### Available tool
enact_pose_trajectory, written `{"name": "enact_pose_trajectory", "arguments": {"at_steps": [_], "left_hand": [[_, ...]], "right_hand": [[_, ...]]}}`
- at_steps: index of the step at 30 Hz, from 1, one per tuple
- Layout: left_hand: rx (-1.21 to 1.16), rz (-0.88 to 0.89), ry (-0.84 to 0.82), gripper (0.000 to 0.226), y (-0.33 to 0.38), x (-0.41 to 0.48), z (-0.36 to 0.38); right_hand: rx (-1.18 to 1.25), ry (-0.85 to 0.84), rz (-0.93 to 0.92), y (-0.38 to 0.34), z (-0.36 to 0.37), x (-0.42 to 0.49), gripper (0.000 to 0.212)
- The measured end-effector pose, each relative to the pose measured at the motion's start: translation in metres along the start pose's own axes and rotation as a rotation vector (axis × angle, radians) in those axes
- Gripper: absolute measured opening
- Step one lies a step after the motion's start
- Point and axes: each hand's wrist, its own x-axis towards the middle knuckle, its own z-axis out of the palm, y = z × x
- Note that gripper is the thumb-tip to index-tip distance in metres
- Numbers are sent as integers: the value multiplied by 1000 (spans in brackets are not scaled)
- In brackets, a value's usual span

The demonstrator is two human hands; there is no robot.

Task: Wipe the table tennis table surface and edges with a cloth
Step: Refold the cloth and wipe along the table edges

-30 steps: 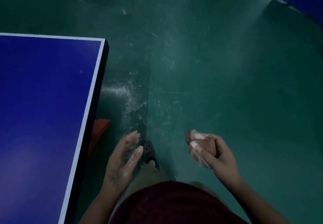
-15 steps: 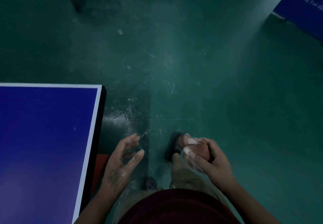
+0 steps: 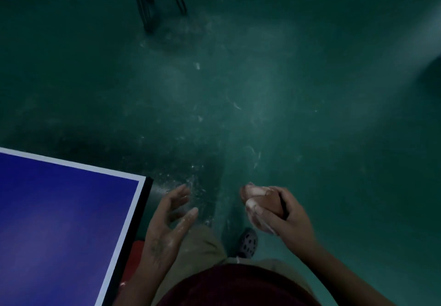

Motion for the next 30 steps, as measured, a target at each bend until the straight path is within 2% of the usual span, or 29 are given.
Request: {"name": "enact_pose_trajectory", "arguments": {"at_steps": [7,13,19,26,30], "left_hand": [[-31,-34,124,56,18,107,-8],[-76,-33,119,58,40,235,-43],[-102,-20,88,58,76,357,-91],[-97,-12,97,57,103,471,-128],[-97,-22,135,56,112,539,-138]], "right_hand": [[-27,-64,-49,-53,18,135,36],[-59,-30,-50,-96,58,251,44],[-81,41,-59,-146,95,349,42],[-112,-1,-44,-193,128,459,38],[-100,-7,-39,-217,140,531,43]]}}
